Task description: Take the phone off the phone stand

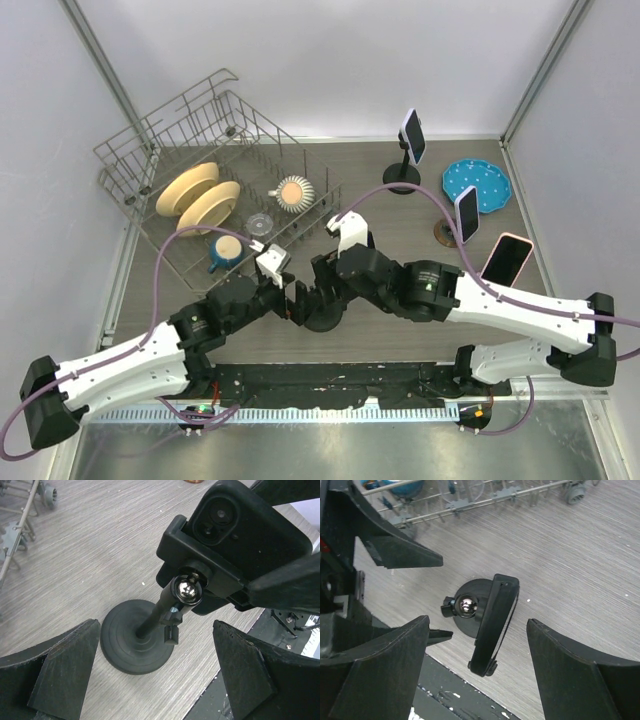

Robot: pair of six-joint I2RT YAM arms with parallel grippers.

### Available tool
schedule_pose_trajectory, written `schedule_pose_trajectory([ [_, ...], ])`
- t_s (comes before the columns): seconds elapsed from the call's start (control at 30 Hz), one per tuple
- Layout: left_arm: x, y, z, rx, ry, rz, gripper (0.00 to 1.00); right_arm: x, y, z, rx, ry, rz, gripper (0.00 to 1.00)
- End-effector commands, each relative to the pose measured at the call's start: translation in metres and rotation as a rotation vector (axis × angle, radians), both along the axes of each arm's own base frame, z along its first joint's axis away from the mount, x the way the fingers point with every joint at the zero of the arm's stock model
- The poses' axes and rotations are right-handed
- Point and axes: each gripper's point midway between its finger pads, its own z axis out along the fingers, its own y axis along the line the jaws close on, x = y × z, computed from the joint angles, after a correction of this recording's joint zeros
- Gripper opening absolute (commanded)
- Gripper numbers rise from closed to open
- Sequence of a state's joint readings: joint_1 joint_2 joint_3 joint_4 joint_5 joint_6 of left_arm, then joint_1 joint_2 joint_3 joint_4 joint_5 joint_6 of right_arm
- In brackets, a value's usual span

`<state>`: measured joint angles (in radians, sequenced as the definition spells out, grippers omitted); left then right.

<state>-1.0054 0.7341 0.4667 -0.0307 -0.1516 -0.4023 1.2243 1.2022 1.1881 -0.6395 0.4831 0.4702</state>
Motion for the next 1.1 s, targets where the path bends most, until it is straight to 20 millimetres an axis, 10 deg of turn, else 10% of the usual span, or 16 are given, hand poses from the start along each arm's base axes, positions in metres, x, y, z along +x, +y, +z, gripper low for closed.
schedule_pose_trajectory([
  [0.0,0.005,-0.017,0.021,-0.070,-0.119,-0.063,1.00,0.014,-0.015,0.004,-0.053,-0.048,-0.149,0.81],
  [0.2,0.008,-0.026,0.012,-0.041,-0.166,-0.104,1.00,0.011,-0.014,-0.002,-0.047,-0.038,-0.143,0.61],
  [0.53,0.011,-0.042,0.007,-0.003,-0.272,-0.191,0.86,0.011,-0.002,-0.004,-0.042,-0.065,-0.080,0.01],
  [0.9,0.030,-0.048,0.001,0.036,-0.306,-0.139,0.66,0.022,0.007,0.000,0.000,-0.145,-0.077,0.01],
  [1.07,0.038,-0.048,0.001,0.049,-0.327,-0.107,0.38,0.027,0.006,-0.002,0.006,-0.190,-0.080,0.01],
])
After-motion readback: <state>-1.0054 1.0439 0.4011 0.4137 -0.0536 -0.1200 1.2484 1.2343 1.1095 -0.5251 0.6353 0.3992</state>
